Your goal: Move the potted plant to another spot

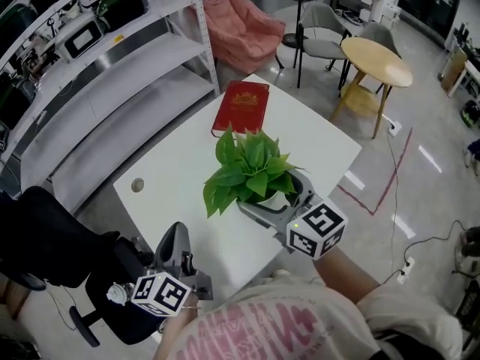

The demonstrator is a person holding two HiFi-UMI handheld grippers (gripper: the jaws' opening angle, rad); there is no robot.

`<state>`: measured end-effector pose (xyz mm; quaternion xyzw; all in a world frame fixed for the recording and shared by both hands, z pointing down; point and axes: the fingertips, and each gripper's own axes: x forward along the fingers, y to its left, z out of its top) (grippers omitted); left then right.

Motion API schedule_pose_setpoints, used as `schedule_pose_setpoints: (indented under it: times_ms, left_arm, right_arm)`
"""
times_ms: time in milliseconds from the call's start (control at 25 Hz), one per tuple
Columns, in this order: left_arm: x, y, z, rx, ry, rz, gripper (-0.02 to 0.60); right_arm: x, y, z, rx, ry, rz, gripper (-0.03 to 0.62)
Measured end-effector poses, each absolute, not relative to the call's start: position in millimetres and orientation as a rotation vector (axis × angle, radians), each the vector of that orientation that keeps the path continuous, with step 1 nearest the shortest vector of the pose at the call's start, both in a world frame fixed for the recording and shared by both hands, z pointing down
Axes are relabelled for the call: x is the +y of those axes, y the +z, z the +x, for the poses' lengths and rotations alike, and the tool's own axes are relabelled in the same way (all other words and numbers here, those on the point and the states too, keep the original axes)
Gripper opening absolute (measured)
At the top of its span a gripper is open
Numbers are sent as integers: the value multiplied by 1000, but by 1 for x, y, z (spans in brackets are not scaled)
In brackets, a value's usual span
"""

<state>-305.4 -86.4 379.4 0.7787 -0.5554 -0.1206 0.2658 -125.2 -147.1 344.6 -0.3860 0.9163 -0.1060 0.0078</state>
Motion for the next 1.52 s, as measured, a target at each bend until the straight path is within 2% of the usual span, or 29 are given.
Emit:
schedule_pose_setpoints:
  times_ms: [240,1000,1520]
  left_arm:
    - [-89,373,-309,-1422,-366,2155,3]
    - [-98,377,-258,-1292,-359,2200,3]
    - [-155,378,-178,-1371,-375,2161,3]
  right_arm:
    - [-136,333,-121,2810,-275,-1300,495]
    - [-130,317,-75,2742,-201,-1424,492]
    - [-197,323,-2,2811,-222,-1301,491]
